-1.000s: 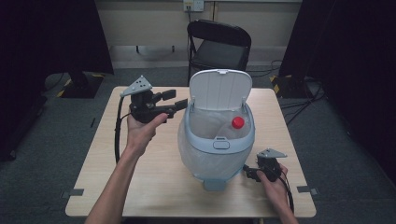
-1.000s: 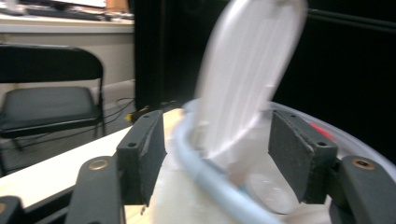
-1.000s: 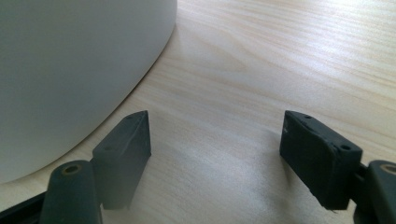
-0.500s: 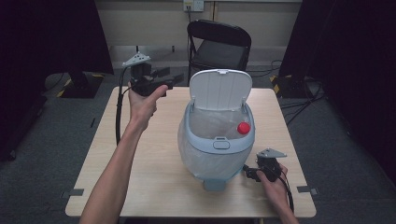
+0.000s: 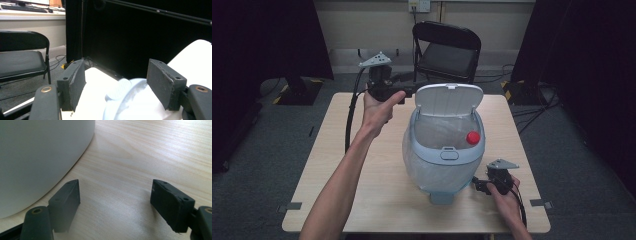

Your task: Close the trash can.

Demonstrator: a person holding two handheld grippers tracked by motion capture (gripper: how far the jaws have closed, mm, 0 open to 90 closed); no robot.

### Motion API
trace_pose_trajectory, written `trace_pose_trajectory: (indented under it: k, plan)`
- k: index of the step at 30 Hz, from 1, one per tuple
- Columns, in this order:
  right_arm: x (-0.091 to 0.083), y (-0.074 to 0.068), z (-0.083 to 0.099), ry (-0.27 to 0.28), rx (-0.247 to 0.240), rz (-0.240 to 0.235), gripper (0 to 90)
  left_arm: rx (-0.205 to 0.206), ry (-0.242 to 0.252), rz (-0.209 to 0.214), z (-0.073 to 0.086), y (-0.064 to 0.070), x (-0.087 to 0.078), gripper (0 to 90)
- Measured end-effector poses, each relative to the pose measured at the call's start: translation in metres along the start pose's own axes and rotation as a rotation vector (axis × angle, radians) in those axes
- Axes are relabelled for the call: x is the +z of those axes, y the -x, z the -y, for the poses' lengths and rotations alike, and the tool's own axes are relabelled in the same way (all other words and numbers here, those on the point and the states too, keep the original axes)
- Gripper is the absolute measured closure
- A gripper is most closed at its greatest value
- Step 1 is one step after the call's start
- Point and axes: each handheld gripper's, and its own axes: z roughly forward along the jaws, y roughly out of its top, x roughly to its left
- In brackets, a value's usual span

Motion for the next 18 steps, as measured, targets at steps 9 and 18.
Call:
trace_pose_trajectory:
  k: [9,18]
  plan:
    - [0.0,0.0,0.0,0.0,0.001,0.0,22.8,0.016,0.006,0.042,0.022,0.025,-0.009,29.4]
    - [0.0,0.0,0.0,0.0,0.0,0.001,22.8,0.101,-0.041,0.059,0.037,0.053,-0.011,26.8]
